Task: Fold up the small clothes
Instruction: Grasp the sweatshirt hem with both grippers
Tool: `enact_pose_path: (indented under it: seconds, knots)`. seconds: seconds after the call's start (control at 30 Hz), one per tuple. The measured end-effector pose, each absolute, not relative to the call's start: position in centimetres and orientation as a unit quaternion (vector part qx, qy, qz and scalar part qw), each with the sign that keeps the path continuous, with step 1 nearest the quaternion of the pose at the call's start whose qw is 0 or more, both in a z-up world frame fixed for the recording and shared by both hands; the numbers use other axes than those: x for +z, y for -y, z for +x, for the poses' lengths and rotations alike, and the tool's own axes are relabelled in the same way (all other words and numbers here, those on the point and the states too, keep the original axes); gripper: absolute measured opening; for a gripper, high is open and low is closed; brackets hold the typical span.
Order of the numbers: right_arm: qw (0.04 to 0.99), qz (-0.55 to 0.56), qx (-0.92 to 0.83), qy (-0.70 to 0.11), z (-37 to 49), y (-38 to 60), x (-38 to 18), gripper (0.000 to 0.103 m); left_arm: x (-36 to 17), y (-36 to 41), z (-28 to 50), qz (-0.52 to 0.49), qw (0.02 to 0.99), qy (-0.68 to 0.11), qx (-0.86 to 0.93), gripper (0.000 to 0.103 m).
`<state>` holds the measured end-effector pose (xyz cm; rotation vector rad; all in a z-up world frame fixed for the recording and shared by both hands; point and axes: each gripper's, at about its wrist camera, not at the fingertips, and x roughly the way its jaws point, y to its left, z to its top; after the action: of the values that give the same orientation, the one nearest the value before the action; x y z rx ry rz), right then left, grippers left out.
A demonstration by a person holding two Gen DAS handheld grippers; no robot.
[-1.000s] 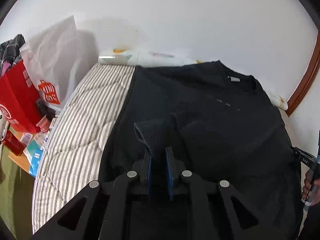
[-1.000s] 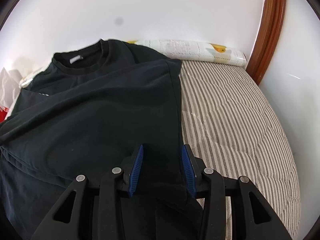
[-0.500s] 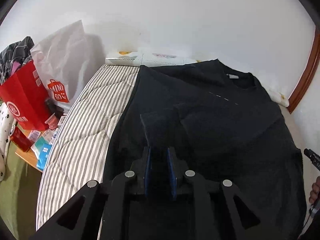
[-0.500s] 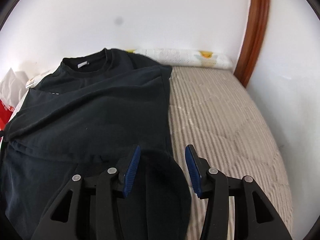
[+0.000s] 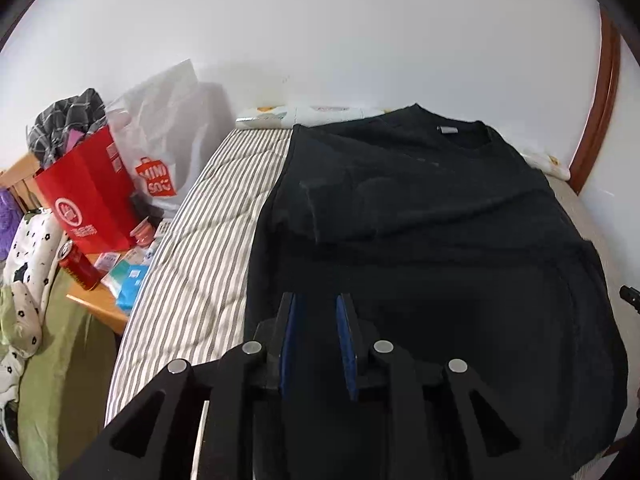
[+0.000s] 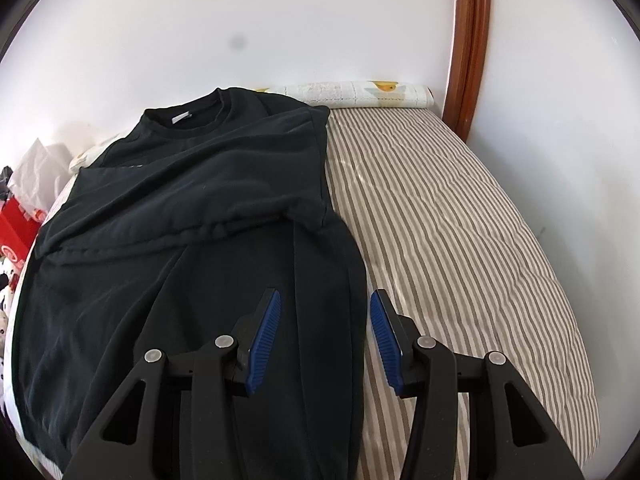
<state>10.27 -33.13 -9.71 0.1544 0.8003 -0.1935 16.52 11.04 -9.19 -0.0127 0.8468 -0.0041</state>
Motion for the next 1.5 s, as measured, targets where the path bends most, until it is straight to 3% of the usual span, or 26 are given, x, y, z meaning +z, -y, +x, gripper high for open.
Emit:
enact_pose_path:
  seconds: [0.3, 0.4, 0.73, 0.8, 0.87, 1.0, 1.07, 1.17, 1.2, 1.23, 1.3, 1.5]
  knots:
    - [0.911, 0.07, -0.078, -0.4, 4.9, 31.6, -12.6, 0.055, -12.1, -13.6, 11.6, -0.05, 0.896, -0.441, -0.011, 0.037]
    - [0.908, 0.063, -0.084, -0.405, 3.8, 31.2, -13.8, 0.055, -13.2, -14.2, 10.0, -0.054, 0.89, -0.452, -0.021, 0.054]
    - [0.907, 0.087, -0.095, -0.401, 0.4, 31.7, -16.3, 0.055, -15.1, -14.9, 7.0, -0.052, 0.89, -0.453, -0.024, 0.054]
    - [0.911, 0.08, -0.096, -0.394, 0.0, 31.3, -16.4, 0.052, -15.6, -14.7, 6.9, -0.053, 0.887, -0.458, -0.034, 0.054]
    - [0.914, 0.073, -0.083, -0.39, 0.0, 30.7, -16.4, 0.036, -15.7, -14.2, 6.6, -0.045, 0.892, -0.448, -0.033, 0.054]
    - [0.915, 0.074, -0.077, -0.389, 0.7, 30.2, -16.3, 0.035, -15.9, -13.4, 6.6, -0.027, 0.894, -0.445, -0.032, 0.054]
    - [0.915, 0.089, -0.073, -0.387, 1.2, 30.3, -16.3, 0.036, -15.9, -12.9, 6.7, -0.018, 0.896, -0.443, -0.032, 0.051]
    - [0.915, 0.088, -0.074, -0.386, 1.8, 29.9, -16.2, 0.033, -15.8, -12.7, 6.8, -0.022, 0.896, -0.441, -0.033, 0.035]
    - [0.916, 0.087, -0.07, -0.386, 1.8, 29.7, -16.2, 0.028, -15.8, -12.5, 6.9, -0.022, 0.896, -0.442, -0.03, 0.026]
    - [0.917, 0.087, -0.056, -0.385, 1.8, 29.4, -16.2, 0.014, -15.7, -12.4, 6.9, -0.02, 0.895, -0.444, -0.033, 0.02]
    - [0.92, 0.07, -0.057, -0.382, 1.6, 28.9, -16.0, 0.011, -15.5, -12.4, 7.0, -0.02, 0.892, -0.45, -0.03, 0.009]
    - [0.929, 0.117, -0.058, -0.346, -0.8, 31.1, -14.4, 0.008, -13.8, -13.5, 6.2, -0.038, 0.894, -0.443, -0.049, 0.007]
